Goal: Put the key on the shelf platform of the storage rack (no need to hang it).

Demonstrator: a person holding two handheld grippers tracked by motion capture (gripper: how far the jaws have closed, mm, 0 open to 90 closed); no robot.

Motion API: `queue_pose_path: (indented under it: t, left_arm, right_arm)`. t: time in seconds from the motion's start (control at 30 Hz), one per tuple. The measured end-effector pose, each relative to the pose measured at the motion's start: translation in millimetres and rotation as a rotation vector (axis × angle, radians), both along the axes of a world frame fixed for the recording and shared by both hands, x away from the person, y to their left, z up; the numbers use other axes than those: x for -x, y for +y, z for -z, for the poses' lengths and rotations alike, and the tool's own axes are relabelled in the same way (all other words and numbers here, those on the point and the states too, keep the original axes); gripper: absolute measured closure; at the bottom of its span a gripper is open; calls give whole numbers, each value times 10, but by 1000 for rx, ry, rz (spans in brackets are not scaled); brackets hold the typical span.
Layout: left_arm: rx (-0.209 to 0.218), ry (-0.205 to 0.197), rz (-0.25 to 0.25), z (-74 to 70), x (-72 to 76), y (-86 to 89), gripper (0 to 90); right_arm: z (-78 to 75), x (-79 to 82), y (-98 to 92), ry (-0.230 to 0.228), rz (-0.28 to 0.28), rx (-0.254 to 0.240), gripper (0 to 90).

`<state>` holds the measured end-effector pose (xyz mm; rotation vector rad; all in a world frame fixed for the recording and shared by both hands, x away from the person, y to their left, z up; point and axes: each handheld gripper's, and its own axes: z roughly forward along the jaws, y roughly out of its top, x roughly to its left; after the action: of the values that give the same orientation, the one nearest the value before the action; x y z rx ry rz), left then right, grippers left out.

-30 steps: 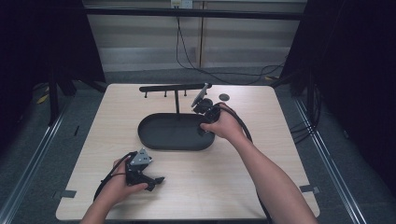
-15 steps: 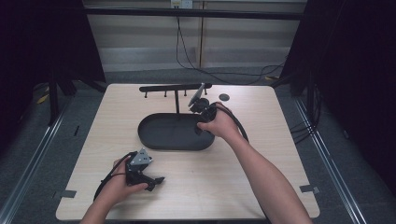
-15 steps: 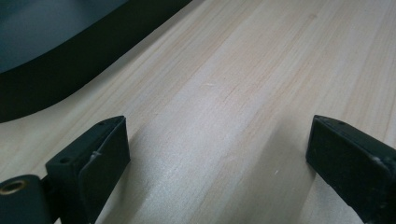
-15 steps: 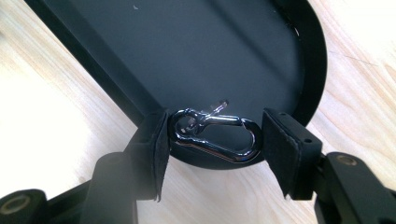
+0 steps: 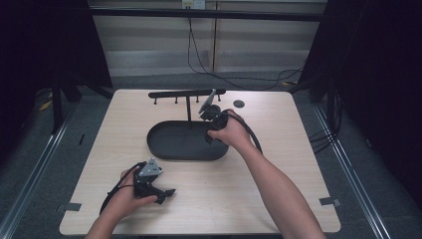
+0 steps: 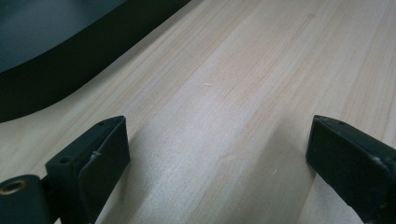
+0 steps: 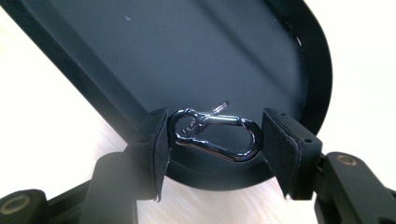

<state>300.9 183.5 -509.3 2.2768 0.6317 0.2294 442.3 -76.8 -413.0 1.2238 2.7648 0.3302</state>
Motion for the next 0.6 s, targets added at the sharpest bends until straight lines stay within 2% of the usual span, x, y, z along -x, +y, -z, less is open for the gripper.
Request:
queue_pose_path:
  t: [0.17, 0.6]
  left_arm:
    - [1, 0, 0, 1, 0, 0, 59]
    - [-1, 3, 2, -2, 2, 1, 59]
  right_arm:
    - [35, -11, 35, 13, 4, 4, 439]
    - [151, -59, 115, 2, -23, 14, 438]
